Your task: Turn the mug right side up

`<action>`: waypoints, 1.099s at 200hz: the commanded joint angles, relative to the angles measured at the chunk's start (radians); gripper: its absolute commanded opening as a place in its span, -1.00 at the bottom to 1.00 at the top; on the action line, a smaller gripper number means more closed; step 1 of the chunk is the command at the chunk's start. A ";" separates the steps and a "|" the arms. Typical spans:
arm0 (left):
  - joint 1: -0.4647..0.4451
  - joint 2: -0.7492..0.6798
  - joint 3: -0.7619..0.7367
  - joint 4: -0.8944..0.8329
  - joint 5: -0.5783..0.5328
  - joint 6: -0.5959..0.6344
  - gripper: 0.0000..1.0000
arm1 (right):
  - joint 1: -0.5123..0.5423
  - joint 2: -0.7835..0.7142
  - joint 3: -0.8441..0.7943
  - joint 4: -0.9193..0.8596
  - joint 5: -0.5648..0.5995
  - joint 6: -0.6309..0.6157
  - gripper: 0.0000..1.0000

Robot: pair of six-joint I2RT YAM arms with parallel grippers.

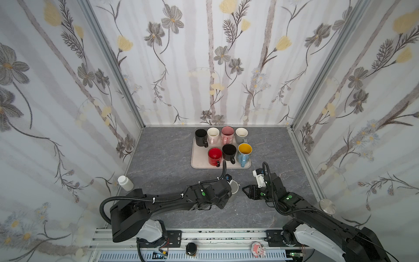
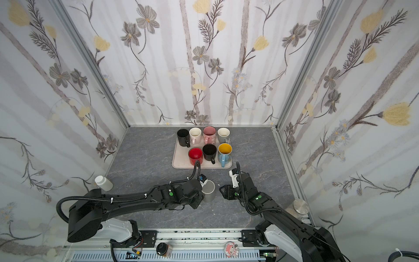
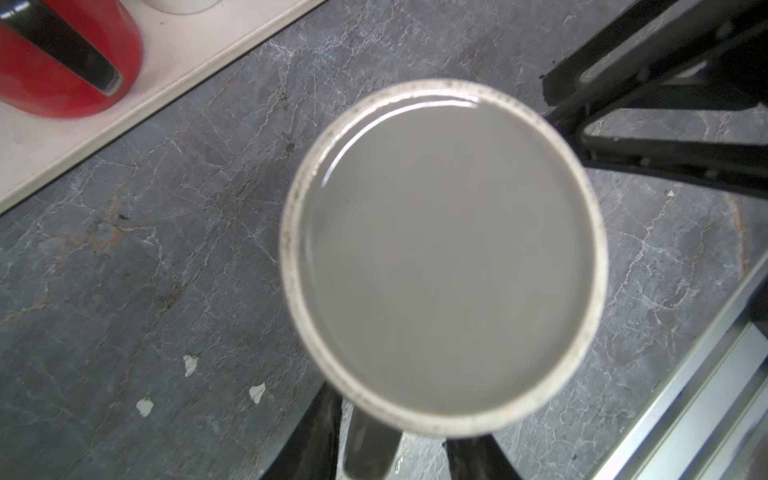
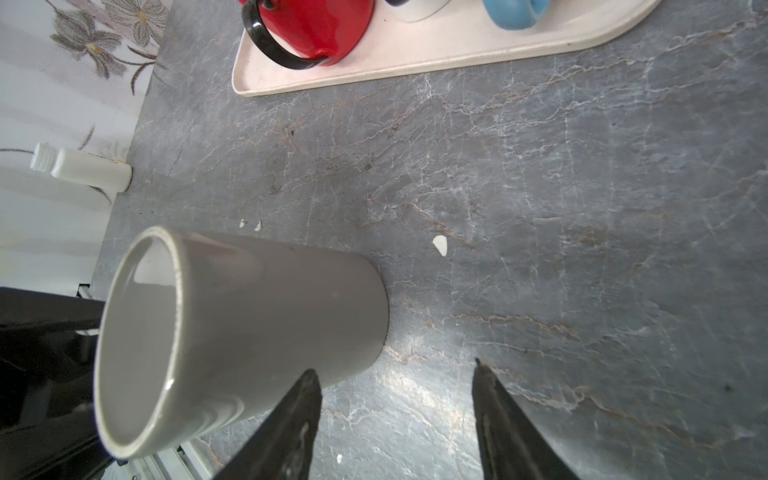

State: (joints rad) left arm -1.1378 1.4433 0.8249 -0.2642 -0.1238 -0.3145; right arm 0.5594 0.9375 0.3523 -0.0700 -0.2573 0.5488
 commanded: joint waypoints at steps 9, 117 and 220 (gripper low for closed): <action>0.000 0.028 0.009 0.032 -0.055 0.033 -0.31 | -0.006 -0.009 -0.001 0.035 -0.019 -0.002 0.18; -0.008 -0.005 0.013 0.103 -0.146 0.056 -1.00 | -0.019 -0.089 0.011 0.060 -0.029 0.003 0.34; 0.181 -0.417 -0.128 0.540 -0.086 -0.081 -1.00 | 0.007 -0.095 0.009 0.705 -0.218 0.248 0.49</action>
State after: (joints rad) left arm -0.9844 1.0920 0.7155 0.0025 -0.2325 -0.3599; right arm 0.5484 0.8009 0.3435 0.3935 -0.4244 0.7033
